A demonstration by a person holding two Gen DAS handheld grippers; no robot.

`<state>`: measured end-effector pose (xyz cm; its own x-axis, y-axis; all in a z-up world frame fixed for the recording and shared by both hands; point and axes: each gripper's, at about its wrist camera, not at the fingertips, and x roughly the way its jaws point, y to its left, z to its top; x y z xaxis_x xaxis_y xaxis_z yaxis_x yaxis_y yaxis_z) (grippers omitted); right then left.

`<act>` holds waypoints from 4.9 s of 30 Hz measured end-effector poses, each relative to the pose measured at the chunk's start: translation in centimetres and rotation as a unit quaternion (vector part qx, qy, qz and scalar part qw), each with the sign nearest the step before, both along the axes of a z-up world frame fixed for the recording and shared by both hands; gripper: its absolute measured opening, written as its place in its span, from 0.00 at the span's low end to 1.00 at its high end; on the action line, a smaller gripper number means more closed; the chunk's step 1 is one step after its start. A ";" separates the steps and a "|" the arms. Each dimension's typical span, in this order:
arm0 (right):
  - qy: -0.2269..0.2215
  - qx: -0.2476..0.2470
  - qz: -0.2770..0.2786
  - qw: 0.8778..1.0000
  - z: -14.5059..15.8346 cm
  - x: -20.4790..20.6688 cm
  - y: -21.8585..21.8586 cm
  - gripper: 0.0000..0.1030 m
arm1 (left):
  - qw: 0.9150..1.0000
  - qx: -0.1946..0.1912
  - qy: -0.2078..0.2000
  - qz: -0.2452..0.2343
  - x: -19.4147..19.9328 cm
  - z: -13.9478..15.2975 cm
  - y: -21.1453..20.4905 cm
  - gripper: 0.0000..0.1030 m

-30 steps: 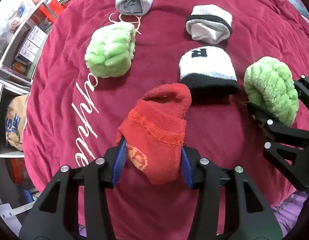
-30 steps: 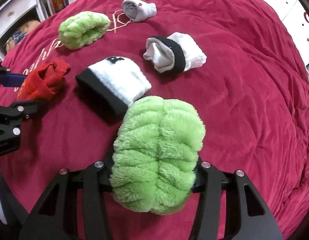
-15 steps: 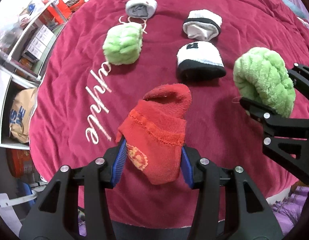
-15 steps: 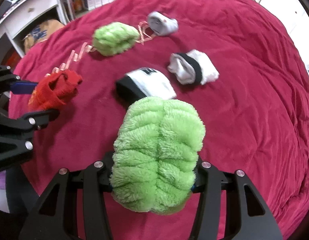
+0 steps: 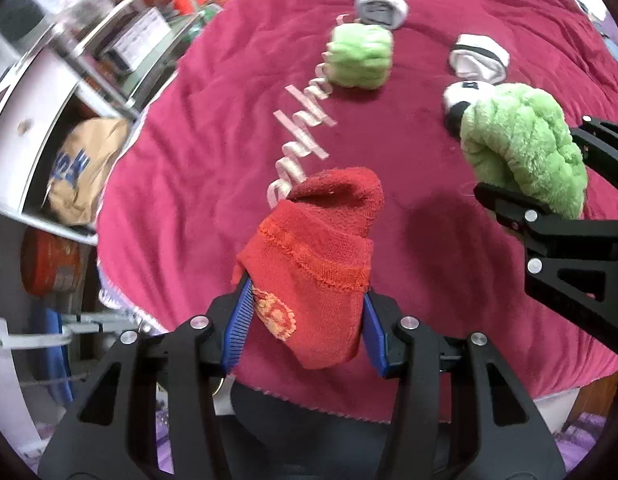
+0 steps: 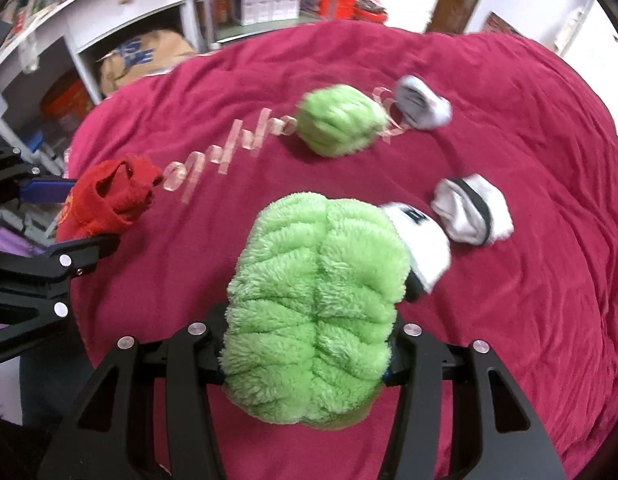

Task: Collect trash
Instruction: 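Carry the red sock and green fuzzy item over the wastebasket and open both tools, then move both tools back over the white socks on the bedspread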

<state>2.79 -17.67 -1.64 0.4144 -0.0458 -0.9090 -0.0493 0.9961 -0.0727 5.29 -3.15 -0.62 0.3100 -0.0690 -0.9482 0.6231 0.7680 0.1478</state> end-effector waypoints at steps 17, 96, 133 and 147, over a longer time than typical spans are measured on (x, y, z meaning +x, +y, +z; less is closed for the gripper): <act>-0.011 0.006 0.158 0.987 0.7 4.6 12.8 0.46 | 0.990 -0.008 -0.005 0.137 1.4 -0.1 11.8 0.47; 0.008 0.005 0.313 0.950 -2.5 10.2 33.9 0.68 | 0.922 -0.010 0.020 0.387 2.6 -4.5 32.5 0.83; -0.022 -0.020 -0.015 0.999 1.7 3.8 0.9 0.70 | 0.999 0.015 -0.028 0.034 1.4 0.9 0.3 0.86; -0.035 -0.028 -0.063 0.997 1.8 1.8 -9.0 0.72 | 0.999 0.023 -0.020 -0.038 -1.5 0.6 -10.3 0.86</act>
